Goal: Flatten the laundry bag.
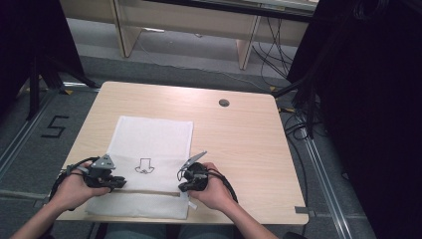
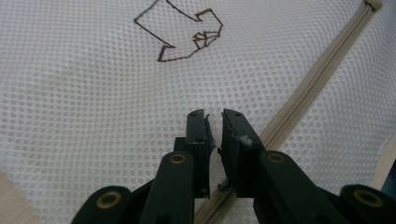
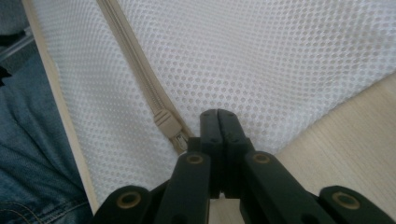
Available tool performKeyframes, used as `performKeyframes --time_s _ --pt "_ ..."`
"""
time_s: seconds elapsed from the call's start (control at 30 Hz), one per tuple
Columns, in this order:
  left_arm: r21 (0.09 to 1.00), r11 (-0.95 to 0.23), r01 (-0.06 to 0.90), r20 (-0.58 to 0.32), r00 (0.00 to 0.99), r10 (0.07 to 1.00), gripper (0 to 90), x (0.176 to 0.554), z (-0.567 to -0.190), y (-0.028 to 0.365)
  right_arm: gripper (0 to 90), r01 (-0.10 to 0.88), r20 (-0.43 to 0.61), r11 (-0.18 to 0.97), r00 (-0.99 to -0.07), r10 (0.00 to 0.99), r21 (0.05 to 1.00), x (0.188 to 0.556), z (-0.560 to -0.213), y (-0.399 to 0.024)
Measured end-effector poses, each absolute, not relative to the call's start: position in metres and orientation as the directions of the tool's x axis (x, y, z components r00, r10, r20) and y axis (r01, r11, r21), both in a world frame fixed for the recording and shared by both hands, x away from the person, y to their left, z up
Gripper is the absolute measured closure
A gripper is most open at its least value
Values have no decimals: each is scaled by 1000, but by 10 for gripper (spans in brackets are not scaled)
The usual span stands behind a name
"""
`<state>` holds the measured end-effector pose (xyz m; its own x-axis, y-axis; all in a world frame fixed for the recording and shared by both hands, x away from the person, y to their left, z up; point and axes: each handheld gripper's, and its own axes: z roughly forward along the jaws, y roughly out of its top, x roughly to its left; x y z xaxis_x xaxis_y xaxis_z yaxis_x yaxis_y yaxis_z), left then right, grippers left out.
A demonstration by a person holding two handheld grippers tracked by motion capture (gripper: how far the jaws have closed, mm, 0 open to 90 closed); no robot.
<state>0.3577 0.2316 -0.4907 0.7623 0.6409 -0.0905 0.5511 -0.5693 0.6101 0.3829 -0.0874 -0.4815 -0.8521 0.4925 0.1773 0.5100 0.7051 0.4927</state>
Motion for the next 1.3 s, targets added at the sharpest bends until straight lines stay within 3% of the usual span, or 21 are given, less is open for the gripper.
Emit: performKeyframes --time_s 0.13,0.53,0.97,1.3 --pt "574 -601 556 -87 772 630 809 358 -498 226 900 516 174 718 -850 497 468 383 -486 -85" --pt "585 -619 525 -73 794 604 809 362 -501 206 900 547 158 717 -829 537 432 387 -488 -97" --pt "566 -693 446 -15 847 532 791 378 -497 158 900 595 147 717 -796 586 363 391 -483 -132" --pt "578 -697 425 -32 865 501 784 380 -498 132 900 647 141 677 -751 645 351 389 -482 -163"
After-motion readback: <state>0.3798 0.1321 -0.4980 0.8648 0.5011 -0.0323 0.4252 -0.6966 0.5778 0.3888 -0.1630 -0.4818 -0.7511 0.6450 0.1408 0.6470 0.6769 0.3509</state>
